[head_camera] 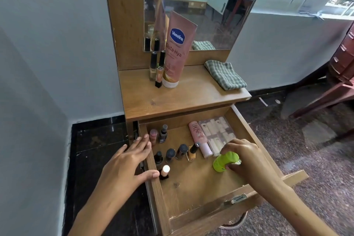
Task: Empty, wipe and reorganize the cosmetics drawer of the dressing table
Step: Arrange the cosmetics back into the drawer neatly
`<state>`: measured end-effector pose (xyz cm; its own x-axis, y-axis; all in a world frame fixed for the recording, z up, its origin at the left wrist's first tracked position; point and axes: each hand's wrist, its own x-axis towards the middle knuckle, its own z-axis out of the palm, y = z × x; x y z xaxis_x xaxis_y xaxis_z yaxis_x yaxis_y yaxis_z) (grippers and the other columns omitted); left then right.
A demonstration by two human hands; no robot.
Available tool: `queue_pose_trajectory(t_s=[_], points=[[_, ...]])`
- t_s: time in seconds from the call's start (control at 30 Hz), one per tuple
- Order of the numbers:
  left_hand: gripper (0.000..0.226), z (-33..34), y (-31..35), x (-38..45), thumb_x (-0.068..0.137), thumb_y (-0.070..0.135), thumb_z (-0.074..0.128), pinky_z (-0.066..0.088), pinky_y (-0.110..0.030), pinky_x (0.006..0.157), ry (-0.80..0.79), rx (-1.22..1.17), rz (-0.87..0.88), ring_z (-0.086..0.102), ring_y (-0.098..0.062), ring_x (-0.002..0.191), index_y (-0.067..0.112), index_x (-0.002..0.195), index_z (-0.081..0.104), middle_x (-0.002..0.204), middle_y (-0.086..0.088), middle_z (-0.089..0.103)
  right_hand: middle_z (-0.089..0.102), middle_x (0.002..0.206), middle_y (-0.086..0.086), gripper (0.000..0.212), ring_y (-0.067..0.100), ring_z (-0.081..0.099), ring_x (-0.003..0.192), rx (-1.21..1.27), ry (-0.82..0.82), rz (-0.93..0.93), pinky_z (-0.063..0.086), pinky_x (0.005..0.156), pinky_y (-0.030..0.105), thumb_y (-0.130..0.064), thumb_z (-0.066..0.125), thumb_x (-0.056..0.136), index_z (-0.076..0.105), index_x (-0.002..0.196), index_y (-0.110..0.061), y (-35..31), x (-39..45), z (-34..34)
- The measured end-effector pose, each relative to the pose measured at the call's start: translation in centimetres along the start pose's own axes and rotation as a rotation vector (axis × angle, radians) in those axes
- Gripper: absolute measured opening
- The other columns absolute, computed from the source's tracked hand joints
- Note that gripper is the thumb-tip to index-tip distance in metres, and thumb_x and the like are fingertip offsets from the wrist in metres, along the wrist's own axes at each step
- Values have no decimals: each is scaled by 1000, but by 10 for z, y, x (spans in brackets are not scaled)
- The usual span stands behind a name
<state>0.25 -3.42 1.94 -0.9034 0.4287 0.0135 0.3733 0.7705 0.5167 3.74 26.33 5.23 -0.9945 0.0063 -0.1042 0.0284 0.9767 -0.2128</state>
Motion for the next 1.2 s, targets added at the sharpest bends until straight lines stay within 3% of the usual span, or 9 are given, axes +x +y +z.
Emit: queue_pose_trajectory(t_s=[0.13, 0.27, 0.47, 0.6, 0.7, 0.83, 0.93, 1.03, 1.2], points=[[85, 0, 1, 1, 68, 69, 43, -8, -11, 102, -20, -1, -17, -9, 11, 131, 33, 135, 4, 146, 20, -6, 62, 108, -19, 43, 10, 55, 106, -106, 12, -5, 47, 73, 25, -28, 81, 67, 65, 106, -36, -7, -9, -1], [85, -2, 2, 0, 67, 72, 36, -7, -13, 104, -28, 7, -32, -10, 10, 132, 34, 134, 1, 146, 21, -8, 66, 97, -18, 43, 11, 65, 92, -106, 173, -92, 52, 59, 24, -31, 89, 58, 69, 95, -33, -24, -15, -14], [83, -6, 4, 3, 81, 62, 48, -8, -16, 106, -83, 53, -61, -13, 9, 132, 32, 141, -1, 145, 22, -14, 63, 122, -9, 27, 9, 58, 112, 8, 412, -436, 55, 83, 26, -30, 62, 88, 67, 113, -26, -88, 23, -27], [99, -4, 2, 8, 62, 80, 20, -9, -19, 107, -177, 128, -37, -16, 7, 133, 32, 146, -1, 146, 21, -18, 38, 148, 9, 54, 28, 49, 126, -24, 323, -442, 58, 81, 40, -12, 71, 82, 50, 132, -16, -130, 75, -23], [87, -3, 0, 8, 80, 71, 38, -7, -22, 111, -211, 125, -40, -17, 7, 131, 31, 147, 0, 145, 21, -19, 11, 157, 12, 69, 34, 36, 135, -22, 268, -404, 54, 88, 44, -1, 67, 82, 34, 142, -10, -155, 105, -31], [85, -4, -2, 13, 85, 65, 41, -4, -26, 114, -274, 136, -33, -16, 5, 134, 27, 148, -2, 148, 17, -19, 1, 158, 14, 78, 32, 25, 139, -66, 237, -301, 45, 99, 41, -1, 68, 80, 26, 145, -9, -172, 123, -43], [83, -6, -3, 15, 87, 63, 39, -4, -28, 115, -323, 161, -31, -15, -1, 139, 25, 148, -3, 151, 13, -18, 16, 154, 15, 72, 29, 29, 133, -88, 265, -258, 43, 99, 38, -5, 68, 82, 31, 143, -8, -175, 133, -43], [84, -5, -2, 14, 86, 64, 41, -4, -27, 115, -298, 142, -32, -14, 0, 138, 26, 148, -1, 152, 14, -16, 48, 131, 9, 43, 23, 38, 118, -72, 352, -290, 45, 89, 32, -8, 65, 85, 54, 127, -10, -171, 138, -43], [82, -1, -2, 6, 84, 63, 45, -6, -21, 111, -166, 77, -32, -15, 8, 132, 30, 146, 4, 148, 21, -14, 63, 106, 1, 30, 20, 49, 100, -153, 392, -429, 41, 65, 28, -3, 68, 79, 68, 105, -16, -157, 132, -48]])
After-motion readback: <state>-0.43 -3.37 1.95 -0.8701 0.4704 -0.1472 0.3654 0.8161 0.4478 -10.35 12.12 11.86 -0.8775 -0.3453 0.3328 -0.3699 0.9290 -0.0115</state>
